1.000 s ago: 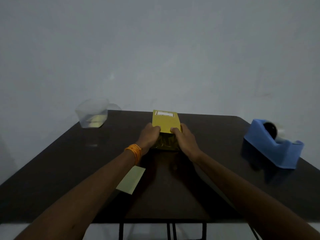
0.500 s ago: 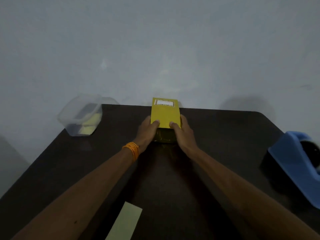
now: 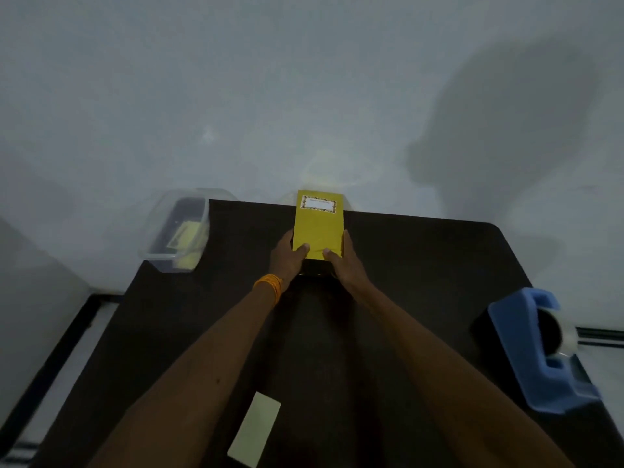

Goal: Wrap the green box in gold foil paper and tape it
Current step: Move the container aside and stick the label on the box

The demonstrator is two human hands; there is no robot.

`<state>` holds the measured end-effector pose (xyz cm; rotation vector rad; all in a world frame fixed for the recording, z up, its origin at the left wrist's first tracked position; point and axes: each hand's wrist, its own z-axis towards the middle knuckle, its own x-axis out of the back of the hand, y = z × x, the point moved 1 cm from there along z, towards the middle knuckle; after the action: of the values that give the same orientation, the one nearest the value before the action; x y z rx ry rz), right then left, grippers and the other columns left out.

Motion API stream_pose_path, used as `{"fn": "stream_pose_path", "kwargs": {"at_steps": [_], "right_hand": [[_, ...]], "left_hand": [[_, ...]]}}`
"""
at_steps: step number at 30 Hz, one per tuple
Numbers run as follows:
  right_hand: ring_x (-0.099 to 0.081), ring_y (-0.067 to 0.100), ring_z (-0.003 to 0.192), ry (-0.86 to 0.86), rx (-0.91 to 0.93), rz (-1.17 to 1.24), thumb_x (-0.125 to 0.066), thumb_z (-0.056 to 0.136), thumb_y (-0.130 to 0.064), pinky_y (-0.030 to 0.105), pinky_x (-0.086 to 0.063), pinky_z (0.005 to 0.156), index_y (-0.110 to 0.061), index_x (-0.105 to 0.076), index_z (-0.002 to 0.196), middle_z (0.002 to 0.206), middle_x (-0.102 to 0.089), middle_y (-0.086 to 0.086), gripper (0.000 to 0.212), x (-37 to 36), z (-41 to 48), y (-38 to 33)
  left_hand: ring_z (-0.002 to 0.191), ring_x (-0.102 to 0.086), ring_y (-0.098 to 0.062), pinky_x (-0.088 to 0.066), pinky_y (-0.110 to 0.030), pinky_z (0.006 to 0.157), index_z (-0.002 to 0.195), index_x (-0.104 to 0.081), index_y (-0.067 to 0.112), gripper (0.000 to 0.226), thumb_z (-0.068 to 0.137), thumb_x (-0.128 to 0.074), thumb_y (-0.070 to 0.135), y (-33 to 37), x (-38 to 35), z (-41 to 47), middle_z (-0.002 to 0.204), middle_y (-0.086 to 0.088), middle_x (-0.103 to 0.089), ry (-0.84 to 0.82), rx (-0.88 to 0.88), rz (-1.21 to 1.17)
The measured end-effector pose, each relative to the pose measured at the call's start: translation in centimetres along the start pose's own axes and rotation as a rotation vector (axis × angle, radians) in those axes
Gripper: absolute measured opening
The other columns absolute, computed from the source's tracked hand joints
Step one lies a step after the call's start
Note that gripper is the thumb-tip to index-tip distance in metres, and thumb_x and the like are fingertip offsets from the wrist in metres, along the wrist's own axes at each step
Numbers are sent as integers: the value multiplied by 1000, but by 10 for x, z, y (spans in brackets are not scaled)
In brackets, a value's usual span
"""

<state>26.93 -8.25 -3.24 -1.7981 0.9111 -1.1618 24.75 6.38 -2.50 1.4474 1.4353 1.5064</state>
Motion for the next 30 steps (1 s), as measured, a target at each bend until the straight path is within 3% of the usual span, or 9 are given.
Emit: {"fn": "stream_pose_path", "kwargs": {"at_steps": [3,7,10,14,17,22,26,30], "right_hand": [[-33,26,143,18,-21,3,-52,99,-42,53,-37,113,-30,2,158,162,-22,2,80,-2,4,1],[-31,27,145,35,-67,-11,-53,98,-47,52,-33,116,-30,1,158,164,-20,3,83,1,5,1],[-23,25,149,227,-127,-10,-53,99,-43,47,-26,120,-22,-8,159,164,-18,6,77,0,-10,-2],[-36,25,140,407,-143,-198,-54,99,-33,45,-37,114,-17,-27,152,155,-31,8,61,-7,-52,0],[-45,22,129,299,-107,-318,-55,98,-26,42,-44,106,-17,-40,143,144,-41,6,48,-19,-85,4],[-52,15,119,-115,115,-447,-58,97,-21,29,-44,100,-17,-58,129,129,-54,1,33,-51,-143,10],[-52,16,116,-390,211,-523,-61,95,-29,27,-44,99,-16,-59,129,123,-55,1,36,-82,-182,24],[-42,16,125,-454,295,-669,-65,91,-40,26,-42,100,-17,-53,136,133,-46,0,51,-107,-209,34]], "left_hand": [[123,-53,-26,-44,-31,93,146,-41,14,51,98,-57,19,-2,3,6,137,-10,-54,-14,14,22],[129,-49,-25,-42,-31,99,151,-31,15,56,101,-51,27,2,5,3,145,-7,-48,-54,21,47],[142,-35,-26,-32,-41,115,156,-19,14,66,101,-46,42,0,10,-6,158,-7,-31,-29,100,72],[135,-45,-26,-38,-39,112,148,-37,12,53,100,-53,26,-9,25,-40,148,-10,-45,8,92,165],[125,-53,-25,-44,-36,106,139,-49,13,46,94,-59,9,-21,42,-78,140,-10,-53,-34,95,256],[111,-59,-20,-45,-25,98,128,-61,11,49,83,-57,-10,-43,68,-156,123,-10,-61,-78,44,359],[99,-58,-15,-51,-33,94,122,-65,14,43,83,-63,-4,-70,86,-215,119,-7,-59,-170,88,410],[99,-49,-10,-38,-8,81,134,-57,19,61,77,-69,0,-87,100,-256,118,2,-44,-209,175,474]]}}
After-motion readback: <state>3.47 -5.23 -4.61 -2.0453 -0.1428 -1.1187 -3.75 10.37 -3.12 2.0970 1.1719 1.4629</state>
